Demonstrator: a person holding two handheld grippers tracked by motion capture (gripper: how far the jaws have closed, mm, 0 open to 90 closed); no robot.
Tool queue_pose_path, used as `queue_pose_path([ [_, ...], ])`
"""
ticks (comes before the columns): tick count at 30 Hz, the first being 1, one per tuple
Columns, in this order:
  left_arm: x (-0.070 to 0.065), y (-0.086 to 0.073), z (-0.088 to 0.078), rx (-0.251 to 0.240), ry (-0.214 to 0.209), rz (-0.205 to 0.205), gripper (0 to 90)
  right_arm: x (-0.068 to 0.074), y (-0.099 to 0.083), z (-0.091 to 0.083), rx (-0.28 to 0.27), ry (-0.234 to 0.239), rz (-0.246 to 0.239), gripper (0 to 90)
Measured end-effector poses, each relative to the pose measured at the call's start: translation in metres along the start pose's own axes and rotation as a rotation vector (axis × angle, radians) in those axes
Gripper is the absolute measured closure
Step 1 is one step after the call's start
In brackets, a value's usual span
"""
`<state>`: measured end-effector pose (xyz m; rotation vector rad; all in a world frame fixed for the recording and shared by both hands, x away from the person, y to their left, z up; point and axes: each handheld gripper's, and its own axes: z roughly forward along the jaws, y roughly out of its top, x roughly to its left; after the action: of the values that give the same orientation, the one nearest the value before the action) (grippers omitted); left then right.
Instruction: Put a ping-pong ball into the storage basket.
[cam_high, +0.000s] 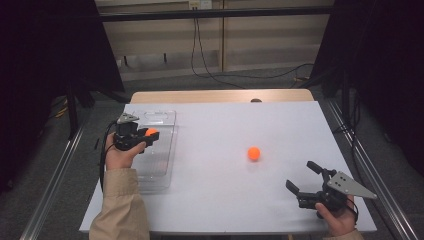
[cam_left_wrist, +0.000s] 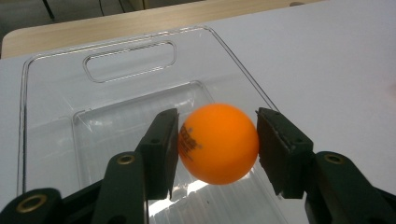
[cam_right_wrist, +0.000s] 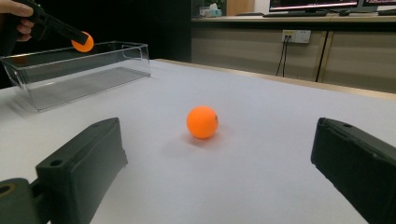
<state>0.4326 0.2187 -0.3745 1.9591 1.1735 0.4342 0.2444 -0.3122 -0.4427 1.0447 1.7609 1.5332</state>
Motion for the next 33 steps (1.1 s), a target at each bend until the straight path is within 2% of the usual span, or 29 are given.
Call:
queue_pose_path([
  [6, 0.000, 0.000, 0.000, -0.010, 0.008, 0.003, 45.2, 0.000, 0.000, 0.000, 0.000, 0.001, 0.001, 2.1],
  [14, -0.007, 0.003, 0.000, -0.020, -0.018, 0.003, 37.4, 0.000, 0.000, 0.000, 0.000, 0.002, -0.001, 2.0],
  [19, -0.013, 0.006, 0.002, -0.028, -0.041, 0.001, 31.9, 0.000, 0.000, 0.000, 0.000, 0.001, 0.001, 2.1],
  [33, -0.036, 0.015, 0.005, -0.031, -0.092, 0.030, 20.1, 0.000, 0.000, 0.001, -0.001, 0.004, 0.000, 2.1],
])
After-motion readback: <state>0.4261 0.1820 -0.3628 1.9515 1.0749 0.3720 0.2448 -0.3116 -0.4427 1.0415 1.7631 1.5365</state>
